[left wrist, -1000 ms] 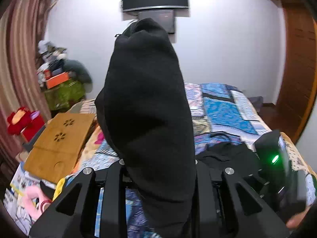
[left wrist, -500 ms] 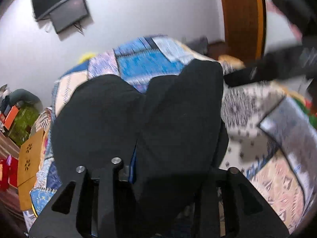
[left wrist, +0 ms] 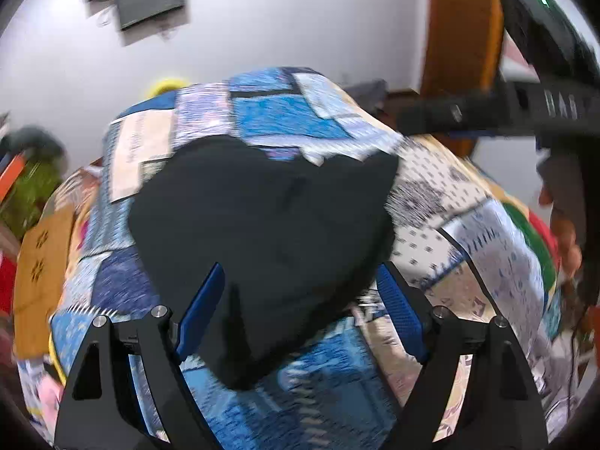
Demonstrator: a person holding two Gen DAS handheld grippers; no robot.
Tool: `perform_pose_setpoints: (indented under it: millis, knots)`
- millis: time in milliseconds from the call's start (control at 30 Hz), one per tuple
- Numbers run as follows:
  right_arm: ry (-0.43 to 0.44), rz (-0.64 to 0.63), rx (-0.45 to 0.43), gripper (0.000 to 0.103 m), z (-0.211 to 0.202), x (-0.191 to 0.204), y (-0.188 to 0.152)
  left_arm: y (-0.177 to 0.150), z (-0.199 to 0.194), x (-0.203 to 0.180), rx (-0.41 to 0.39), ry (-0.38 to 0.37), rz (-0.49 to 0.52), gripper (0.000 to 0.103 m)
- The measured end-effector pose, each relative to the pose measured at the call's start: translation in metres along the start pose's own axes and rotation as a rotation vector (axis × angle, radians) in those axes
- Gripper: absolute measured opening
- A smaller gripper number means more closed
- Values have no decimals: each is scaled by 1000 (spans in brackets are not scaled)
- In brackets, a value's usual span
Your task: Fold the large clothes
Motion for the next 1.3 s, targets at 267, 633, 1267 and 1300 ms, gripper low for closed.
perform_pose_setpoints:
  millis: [267, 633, 1267, 1300]
  knots:
    - [65, -41, 74, 101, 50, 32, -6, -5, 4, 78, 6, 84, -231, 86]
    - [35, 109, 277, 102, 102, -35, -53, -50, 56, 97, 67, -78, -541, 97]
    - [121, 114, 241, 103, 100, -52, 1, -28, 60, 160, 84, -147, -662, 97]
    - [121, 122, 269, 103, 108, -56, 0, -30, 64, 163, 87, -187, -692, 97]
Point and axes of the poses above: each gripper's, at about its wrist camera, not at the fingertips, and z roughly the way its jaws point, x to its left, y to its top, the point moved 1 cm from there along z, roughly the way its jaws point, and after that the axes turned 7 degrees about -y, right-handed, at the moved point
